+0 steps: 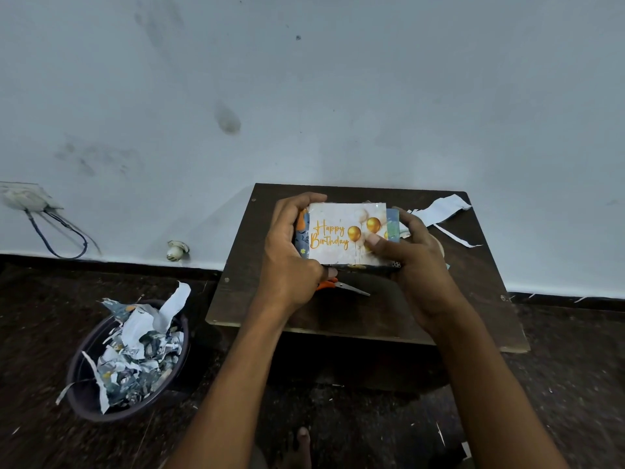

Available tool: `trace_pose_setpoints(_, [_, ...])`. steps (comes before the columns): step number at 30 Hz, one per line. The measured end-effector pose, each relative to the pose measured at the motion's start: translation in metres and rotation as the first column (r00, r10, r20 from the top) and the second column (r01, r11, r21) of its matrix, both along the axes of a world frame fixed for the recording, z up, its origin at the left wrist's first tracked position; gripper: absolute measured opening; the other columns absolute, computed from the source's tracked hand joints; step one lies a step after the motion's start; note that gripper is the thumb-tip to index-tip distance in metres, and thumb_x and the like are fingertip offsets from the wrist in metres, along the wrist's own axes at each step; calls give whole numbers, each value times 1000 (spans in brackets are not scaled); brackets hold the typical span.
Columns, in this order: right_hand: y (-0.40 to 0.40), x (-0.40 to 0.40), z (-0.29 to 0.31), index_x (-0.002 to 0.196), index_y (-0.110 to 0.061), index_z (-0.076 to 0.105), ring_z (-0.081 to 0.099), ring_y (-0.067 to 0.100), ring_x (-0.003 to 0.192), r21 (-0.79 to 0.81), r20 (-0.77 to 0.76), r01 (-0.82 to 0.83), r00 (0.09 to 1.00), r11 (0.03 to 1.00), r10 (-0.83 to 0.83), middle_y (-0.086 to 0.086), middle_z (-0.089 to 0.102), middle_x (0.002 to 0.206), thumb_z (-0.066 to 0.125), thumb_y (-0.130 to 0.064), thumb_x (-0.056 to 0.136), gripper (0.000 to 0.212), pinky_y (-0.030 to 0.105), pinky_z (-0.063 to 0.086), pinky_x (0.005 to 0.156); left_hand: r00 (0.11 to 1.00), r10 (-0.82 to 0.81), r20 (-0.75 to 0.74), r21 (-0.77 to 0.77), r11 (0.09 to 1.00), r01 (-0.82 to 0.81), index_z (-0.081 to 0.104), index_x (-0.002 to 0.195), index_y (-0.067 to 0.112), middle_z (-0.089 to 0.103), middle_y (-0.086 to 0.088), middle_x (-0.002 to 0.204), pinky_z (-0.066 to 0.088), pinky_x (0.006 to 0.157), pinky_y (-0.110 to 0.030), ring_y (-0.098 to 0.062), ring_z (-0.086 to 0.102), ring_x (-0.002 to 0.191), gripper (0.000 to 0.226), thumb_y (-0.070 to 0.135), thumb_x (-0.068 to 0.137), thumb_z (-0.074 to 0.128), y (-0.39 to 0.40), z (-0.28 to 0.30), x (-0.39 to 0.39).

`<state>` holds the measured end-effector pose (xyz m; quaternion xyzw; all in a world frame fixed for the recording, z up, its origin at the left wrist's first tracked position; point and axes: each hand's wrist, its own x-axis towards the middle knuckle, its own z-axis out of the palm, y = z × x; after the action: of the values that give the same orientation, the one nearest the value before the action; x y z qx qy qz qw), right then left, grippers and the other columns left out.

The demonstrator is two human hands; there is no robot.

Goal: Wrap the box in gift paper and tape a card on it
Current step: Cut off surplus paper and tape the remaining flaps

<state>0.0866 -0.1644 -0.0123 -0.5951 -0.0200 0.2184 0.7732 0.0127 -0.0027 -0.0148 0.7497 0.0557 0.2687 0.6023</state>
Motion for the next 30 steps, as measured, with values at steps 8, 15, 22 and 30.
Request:
trace_pose_setpoints(8, [-1, 2, -2, 132, -25, 65, 74, 27, 104, 42, 57, -56, 997, 998, 54, 9, 74, 119, 70, 7, 87, 55, 43, 63, 82, 1000, 23, -1, 53, 998, -23, 59, 112, 30, 51, -3, 122, 53, 68, -13, -7, 58, 110, 86, -18, 48, 89, 2, 4, -2])
trace_pose_setpoints(15, [3, 3, -2, 129, -19, 67, 76, 27, 99, 1, 77, -26, 997, 1000, 26, 10, 76, 113, 70, 7, 87, 50, 42, 63, 82, 983, -141, -115, -106, 986, 129, 51, 129, 35, 48, -9, 134, 57, 73, -25, -23, 58, 120, 91, -1, 52, 85, 8, 1, -6])
trace_pose_setpoints(22, [9, 5, -5, 129, -22, 67, 76, 27, 99, -13, 76, -31, 997, 999, 32, 11, 74, 118, 72, 5, 87, 51, 42, 62, 82, 972, -45, -230, -460, 885, -68, 53, 138, 33, 61, -9, 126, 59, 72, -28, -18, 68, 105, 78, -10, 77, 75, 11, 3, -3])
trace_pose_setpoints(30, [16, 2, -7, 138, -26, 59, 72, 25, 109, -64, 112, -135, 984, 989, 142, 8, 71, 125, 72, -8, 89, 53, 46, 61, 90, 957, 64, -283, -604, 763, -230, 72, 114, 18, 76, -7, 106, 60, 63, -32, -21, 75, 92, 61, -21, 66, 73, 23, 2, -1])
